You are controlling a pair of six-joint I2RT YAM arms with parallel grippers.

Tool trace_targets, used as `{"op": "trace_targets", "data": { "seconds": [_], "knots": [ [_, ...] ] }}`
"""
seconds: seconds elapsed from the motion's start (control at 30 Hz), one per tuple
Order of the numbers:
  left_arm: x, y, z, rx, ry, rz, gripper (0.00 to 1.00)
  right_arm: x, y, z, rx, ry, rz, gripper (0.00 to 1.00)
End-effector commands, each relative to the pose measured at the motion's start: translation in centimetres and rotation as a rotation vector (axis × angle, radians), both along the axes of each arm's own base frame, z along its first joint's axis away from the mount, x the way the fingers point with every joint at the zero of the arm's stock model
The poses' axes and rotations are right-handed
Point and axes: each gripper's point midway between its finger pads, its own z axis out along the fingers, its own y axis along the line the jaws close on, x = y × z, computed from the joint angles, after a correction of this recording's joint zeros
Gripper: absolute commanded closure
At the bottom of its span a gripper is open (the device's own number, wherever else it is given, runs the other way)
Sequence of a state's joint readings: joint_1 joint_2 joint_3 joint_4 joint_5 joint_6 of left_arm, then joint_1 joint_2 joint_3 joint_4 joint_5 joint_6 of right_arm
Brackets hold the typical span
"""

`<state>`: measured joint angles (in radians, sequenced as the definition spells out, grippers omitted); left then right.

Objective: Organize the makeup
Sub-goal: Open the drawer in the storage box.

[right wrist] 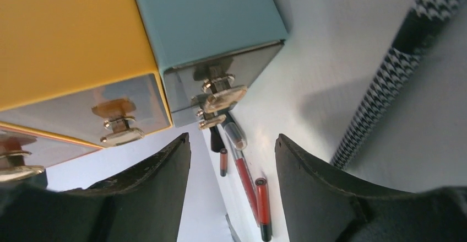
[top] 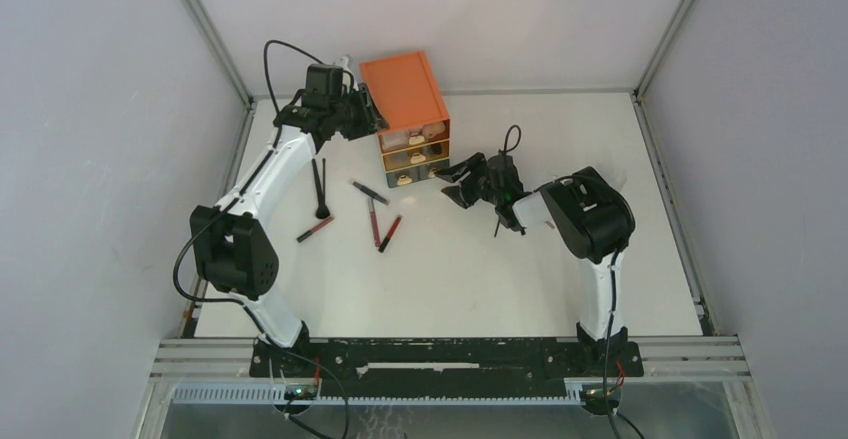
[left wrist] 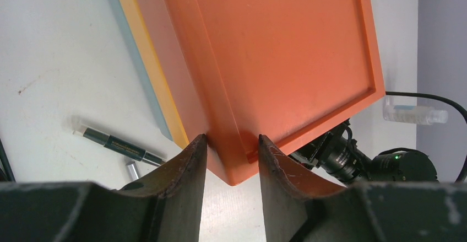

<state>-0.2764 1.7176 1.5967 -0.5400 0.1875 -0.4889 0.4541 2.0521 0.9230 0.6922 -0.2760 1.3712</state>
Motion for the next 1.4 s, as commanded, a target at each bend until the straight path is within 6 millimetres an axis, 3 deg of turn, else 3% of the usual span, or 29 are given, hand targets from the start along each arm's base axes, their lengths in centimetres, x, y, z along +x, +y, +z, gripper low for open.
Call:
{"op": "trace_targets", "data": {
  "seconds": [0.0,0.8,1.03,1.37],
  "knots": [
    [-2.6,-0.8,-2.5,0.01,0.109,-0.059,0.57,1.6,1.1,2.0,0.071,-0.047,-0.011,0.35],
    [-2.8,-0.7,-2.7,0.02,0.116,-0.063,0.57,3.8,0.9,0.1,0.071,-0.047,-0.075,0.42],
    [-3.0,-0.7,-2.8,0.017,0.123,-0.066,0.57,4.5,1.3,0.7,0.102,-0.078,-0.082,0.45],
    [-2.9,-0.6,-2.7,0.024,0.116,-0.061,0.57,3.3,1.1,1.4,0.117,-0.101,-0.06,0.67]
  ]
}}
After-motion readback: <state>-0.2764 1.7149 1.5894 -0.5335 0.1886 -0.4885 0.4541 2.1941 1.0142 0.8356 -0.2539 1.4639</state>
